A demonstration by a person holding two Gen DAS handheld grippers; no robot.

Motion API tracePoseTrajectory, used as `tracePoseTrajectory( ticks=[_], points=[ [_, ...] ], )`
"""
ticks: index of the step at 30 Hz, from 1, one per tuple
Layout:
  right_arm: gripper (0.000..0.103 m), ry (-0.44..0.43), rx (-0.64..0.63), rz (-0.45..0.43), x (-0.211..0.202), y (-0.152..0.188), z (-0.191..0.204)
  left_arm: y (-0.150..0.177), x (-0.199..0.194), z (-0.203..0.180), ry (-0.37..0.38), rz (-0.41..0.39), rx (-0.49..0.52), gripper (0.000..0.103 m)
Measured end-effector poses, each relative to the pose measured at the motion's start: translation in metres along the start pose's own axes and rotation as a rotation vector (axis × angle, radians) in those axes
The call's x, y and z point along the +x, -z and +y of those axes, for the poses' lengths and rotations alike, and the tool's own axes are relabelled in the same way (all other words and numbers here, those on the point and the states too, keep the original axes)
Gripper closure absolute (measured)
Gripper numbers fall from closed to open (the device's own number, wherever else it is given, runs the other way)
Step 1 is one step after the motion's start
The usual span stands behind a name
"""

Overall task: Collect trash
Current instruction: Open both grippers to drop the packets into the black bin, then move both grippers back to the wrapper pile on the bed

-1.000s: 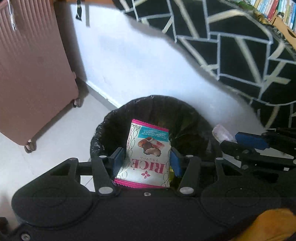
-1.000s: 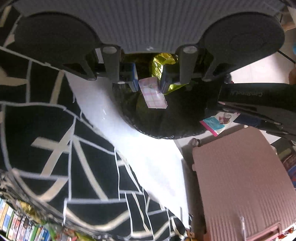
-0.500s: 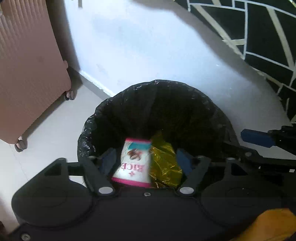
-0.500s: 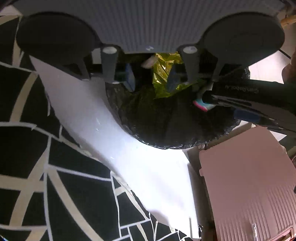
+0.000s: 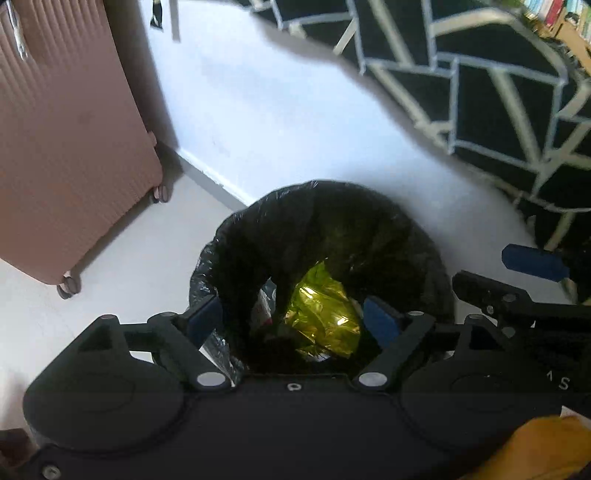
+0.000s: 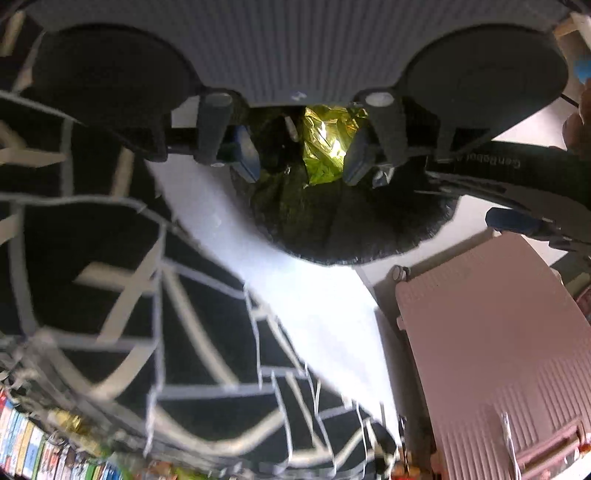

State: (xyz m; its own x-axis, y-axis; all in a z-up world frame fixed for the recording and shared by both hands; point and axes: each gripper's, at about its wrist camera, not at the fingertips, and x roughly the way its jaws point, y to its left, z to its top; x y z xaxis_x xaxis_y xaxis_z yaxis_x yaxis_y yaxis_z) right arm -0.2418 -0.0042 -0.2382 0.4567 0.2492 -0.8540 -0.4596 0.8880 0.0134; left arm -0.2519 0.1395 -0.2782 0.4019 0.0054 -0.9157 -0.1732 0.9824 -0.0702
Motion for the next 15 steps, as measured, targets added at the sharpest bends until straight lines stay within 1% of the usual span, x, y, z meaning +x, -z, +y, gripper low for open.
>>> tracePoseTrajectory(
  ticks=[7, 11, 15],
  points=[
    [0.036, 0.009, 0.036, -0.038, -0.068, -0.027, -0.009, -0.023, -0.079, -0.014, 0.01, -0.041, 0.008, 0.017],
    [0.035, 0.042, 0.071, -0.086, -0.113, -0.044, -0.02, -0.044, -0.121, -0.023, 0.037, -0.112, 0.029, 0.016],
    [0.033, 0.103, 0.132, -0.144, -0.151, -0.065, -0.039, -0.078, -0.157, -0.039, 0.076, -0.198, 0.081, 0.016]
  ],
)
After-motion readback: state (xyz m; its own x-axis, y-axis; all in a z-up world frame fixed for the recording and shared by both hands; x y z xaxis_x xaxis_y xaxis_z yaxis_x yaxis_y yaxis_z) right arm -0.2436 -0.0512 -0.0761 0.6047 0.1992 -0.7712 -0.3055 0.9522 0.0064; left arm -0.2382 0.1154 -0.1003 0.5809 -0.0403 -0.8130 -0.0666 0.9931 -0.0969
